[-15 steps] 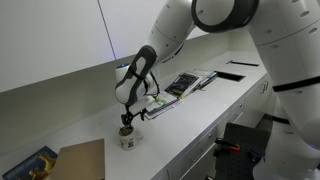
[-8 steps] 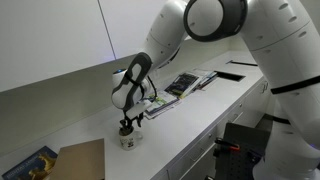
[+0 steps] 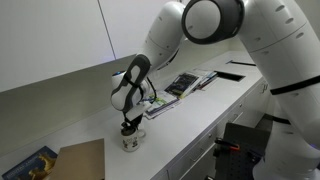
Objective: Move the mug forwards
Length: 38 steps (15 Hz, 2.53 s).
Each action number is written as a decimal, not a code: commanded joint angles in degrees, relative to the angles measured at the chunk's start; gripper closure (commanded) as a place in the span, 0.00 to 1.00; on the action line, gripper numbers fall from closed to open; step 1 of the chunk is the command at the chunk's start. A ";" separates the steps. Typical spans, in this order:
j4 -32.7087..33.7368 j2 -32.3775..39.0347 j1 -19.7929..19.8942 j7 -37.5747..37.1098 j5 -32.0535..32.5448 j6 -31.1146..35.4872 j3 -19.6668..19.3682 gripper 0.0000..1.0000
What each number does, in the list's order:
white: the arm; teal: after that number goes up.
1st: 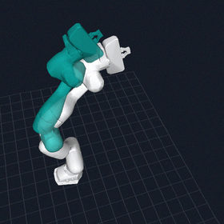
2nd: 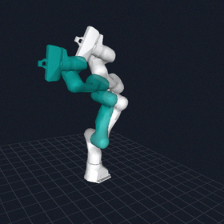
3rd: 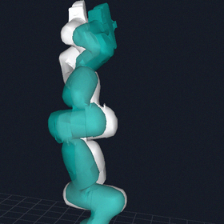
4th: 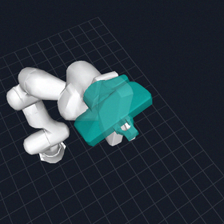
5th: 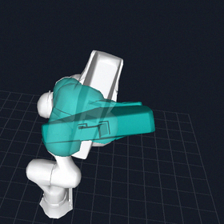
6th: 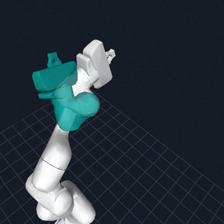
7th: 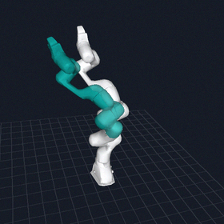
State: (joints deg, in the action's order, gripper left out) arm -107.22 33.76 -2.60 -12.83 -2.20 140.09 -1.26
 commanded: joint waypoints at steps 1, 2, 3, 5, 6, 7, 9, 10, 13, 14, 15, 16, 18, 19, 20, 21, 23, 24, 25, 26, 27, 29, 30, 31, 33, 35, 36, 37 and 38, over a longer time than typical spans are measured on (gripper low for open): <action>0.15 -0.55 0.12 0.01 -1.22 -2.22 0.24 0.98; -0.30 -0.96 0.25 0.23 -1.41 -2.11 0.39 0.98; -1.29 -1.75 -0.11 -0.21 -0.96 -1.55 0.04 0.98; -3.86 -3.66 -1.02 -0.66 0.64 -0.35 -0.80 0.98; -5.65 -4.90 -1.63 -1.00 1.73 0.37 -1.35 0.98; -7.99 -6.57 -2.45 -1.66 3.32 1.20 -2.13 0.98; -12.49 -9.82 -4.42 -4.15 7.58 2.84 -4.33 0.98; -15.07 -11.75 -5.63 -6.31 10.67 4.35 -5.78 0.98; -21.54 -16.51 -5.59 -9.29 14.59 7.78 -6.57 0.98; -23.95 -17.79 -4.40 -8.81 13.17 10.45 -5.77 0.98; -25.89 -18.89 -3.52 -8.29 11.51 11.88 -5.16 0.98; -27.95 -20.00 -2.87 -7.57 10.30 13.54 -4.84 0.98; -31.22 -21.60 -2.15 -7.36 9.17 16.16 -4.99 0.98; -32.44 -22.20 -1.84 -7.28 8.83 16.68 -5.15 0.98; -33.32 -22.82 -1.78 -7.83 9.03 16.15 -5.55 0.98; -34.01 -23.13 -1.75 -8.49 9.84 15.97 -6.03 0.98; -35.09 -23.61 -1.37 -8.90 10.40 16.00 -6.38 0.98; -35.56 -23.73 -1.24 -9.16 10.65 16.22 -6.50 0.98; -36.00 -23.67 -0.97 -9.01 10.39 16.89 -6.43 0.98; -36.39 -23.72 -0.63 -8.38 9.68 17.07 -6.13 0.98; -36.84 -23.74 -0.49 -8.22 9.52 17.51 -6.08 0.98; -37.44 -23.65 -0.26 -7.83 9.14 18.15 -5.97 0.98; -37.63 -23.51 -0.37 -8.16 9.51 18.50 -6.19 0.98; -37.82 -23.44 -0.30 -7.94 9.35 18.76 -6.14 0.98; -37.94 -23.33 0.04 -7.28 8.14 18.69 -5.65 0.98; -37.73 -23.56 0.43 -6.47 6.19 18.18 -5.04 0.64; -37.68 -24.07 0.60 -5.94 5.08 17.83 -4.71 0.58; -37.69 -24.80 0.77 -5.38 4.05 17.52 -4.33 0.52; -37.66 -25.96 1.09 -4.22 2.80 16.63 -3.73 0.43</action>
State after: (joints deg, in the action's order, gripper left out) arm -143.89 10.90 -2.96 -19.99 4.03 157.26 -6.85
